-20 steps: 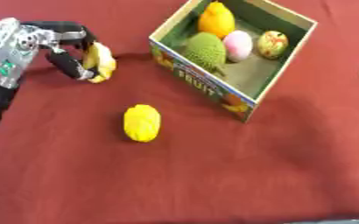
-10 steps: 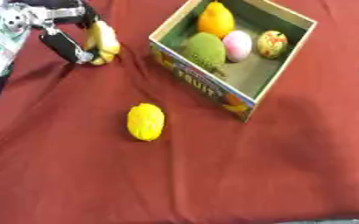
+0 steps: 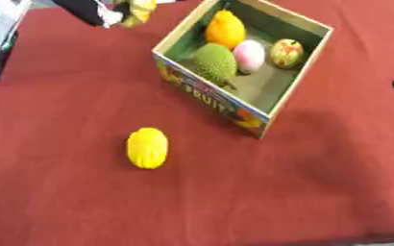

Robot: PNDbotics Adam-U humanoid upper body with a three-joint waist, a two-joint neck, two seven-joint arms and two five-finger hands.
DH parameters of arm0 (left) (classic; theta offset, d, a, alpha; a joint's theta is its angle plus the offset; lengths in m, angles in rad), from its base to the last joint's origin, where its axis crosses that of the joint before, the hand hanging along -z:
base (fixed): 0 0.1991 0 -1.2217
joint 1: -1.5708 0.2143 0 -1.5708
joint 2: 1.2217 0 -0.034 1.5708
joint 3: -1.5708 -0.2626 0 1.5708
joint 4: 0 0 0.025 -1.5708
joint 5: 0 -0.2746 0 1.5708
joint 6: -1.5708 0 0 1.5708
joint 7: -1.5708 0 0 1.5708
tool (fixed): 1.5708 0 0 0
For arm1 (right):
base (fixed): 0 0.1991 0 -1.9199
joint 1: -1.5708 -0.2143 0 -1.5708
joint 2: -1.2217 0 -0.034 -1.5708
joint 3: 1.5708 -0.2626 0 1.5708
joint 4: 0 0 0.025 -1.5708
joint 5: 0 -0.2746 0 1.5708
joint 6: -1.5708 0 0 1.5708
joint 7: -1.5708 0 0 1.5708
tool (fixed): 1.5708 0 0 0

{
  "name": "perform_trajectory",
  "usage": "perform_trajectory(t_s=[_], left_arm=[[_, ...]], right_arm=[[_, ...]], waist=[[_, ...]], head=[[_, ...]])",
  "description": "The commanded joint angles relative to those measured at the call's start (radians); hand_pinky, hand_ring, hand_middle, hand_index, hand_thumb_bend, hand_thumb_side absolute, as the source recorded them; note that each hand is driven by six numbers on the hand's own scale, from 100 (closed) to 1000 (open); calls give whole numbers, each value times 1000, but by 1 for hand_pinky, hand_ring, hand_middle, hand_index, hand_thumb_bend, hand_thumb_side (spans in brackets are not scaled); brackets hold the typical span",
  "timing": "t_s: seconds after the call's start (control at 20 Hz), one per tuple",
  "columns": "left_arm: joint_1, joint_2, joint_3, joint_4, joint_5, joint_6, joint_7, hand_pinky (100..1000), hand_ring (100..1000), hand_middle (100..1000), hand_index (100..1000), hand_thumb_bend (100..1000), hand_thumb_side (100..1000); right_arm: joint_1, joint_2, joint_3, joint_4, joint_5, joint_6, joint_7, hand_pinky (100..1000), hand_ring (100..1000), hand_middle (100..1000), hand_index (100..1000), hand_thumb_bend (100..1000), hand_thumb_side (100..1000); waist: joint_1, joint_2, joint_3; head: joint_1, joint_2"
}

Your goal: Pick up objects on the table and place them in the box.

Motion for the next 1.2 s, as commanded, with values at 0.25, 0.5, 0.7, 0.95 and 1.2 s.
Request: perform_trajectory(t_s=[0.25, 0.5, 0.7, 0.95, 1.2], left_arm=[[-64, -51, 4, -3, 3, 0, 25, 822, 743, 703, 753, 100, 175], [-83, -124, -8, 65, -26, -3, 34, 823, 743, 704, 760, 100, 210], [-84, -171, -15, 143, -78, -17, 52, 832, 762, 728, 803, 100, 201], [-79, -197, -13, 215, -149, -63, 47, 873, 835, 820, 937, 116, 238], [-75, -203, 6, 232, -191, -91, 43, 892, 865, 853, 986, 250, 213]], right_arm=[[-24, -30, 4, -15, -14, -4, 11, 848, 703, 692, 819, 100, 720], [-50, -40, 13, -15, -33, -7, 30, 848, 703, 692, 819, 100, 716], [-70, -45, 15, -15, -50, -13, 43, 848, 703, 692, 819, 100, 715], [-77, -43, 11, -15, -58, -12, 47, 848, 703, 692, 819, 100, 717], [-78, -42, 11, -15, -61, -8, 48, 848, 703, 692, 819, 100, 718]], waist=[[-1, -12, -20], [0, -5, -46], [2, 4, -68], [7, 12, -79], [10, 10, -76]], head=[[7, -23], [20, -32], [30, -39], [31, -35], [29, -29]])
